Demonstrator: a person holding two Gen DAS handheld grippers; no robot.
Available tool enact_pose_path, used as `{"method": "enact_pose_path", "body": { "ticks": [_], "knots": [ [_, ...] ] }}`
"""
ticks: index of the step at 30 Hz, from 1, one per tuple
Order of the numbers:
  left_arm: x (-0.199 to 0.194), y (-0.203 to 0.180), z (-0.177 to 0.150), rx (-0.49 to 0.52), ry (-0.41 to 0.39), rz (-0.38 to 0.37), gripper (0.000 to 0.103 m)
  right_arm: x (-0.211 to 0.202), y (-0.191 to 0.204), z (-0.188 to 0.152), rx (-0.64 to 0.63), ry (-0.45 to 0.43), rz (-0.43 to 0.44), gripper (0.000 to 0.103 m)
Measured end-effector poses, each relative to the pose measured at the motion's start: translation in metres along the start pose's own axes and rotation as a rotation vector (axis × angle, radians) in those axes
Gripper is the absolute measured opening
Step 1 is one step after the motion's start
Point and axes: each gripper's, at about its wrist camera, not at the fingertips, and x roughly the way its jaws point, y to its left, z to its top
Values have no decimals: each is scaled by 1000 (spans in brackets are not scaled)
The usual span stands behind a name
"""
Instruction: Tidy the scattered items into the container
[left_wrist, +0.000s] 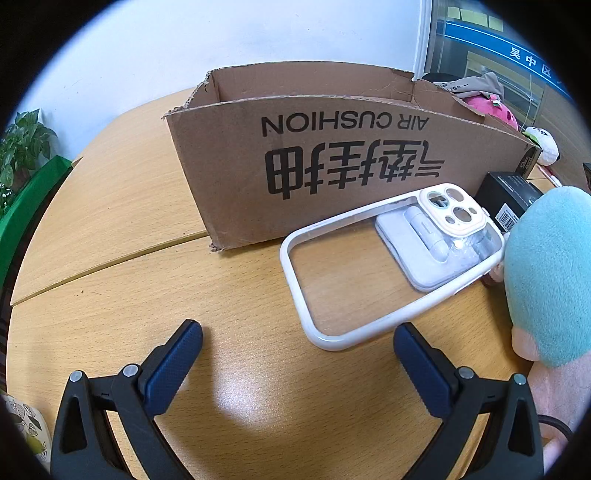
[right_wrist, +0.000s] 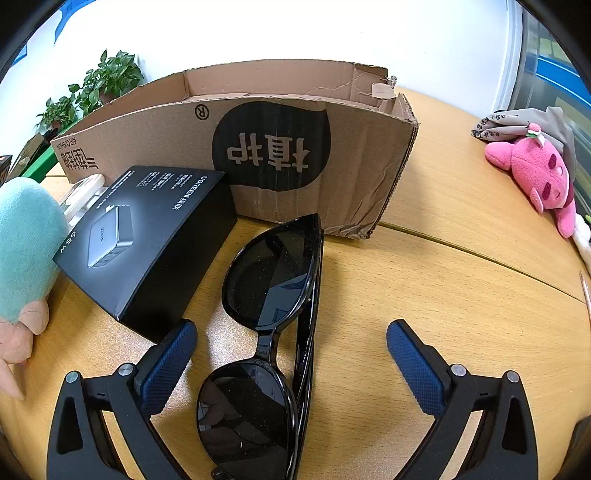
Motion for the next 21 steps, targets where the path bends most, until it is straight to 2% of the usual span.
{"method": "enact_pose_path", "body": {
  "ticks": [8,16,19,21],
  "knots": [
    [0,-1,1,1,0,-1,103,2,1,5,4,0,-3,103],
    [-8,-1,2,20,24,-15,103,-9,4,-5,99,4,-74,103],
    [-19,-4,-4,-38,37,20,102,-22,2,-14,153,43,-102,103],
    [-40,-6,-6,-78,-22,32,101,-32,4,-18,193,68,-84,103]
  ]
}}
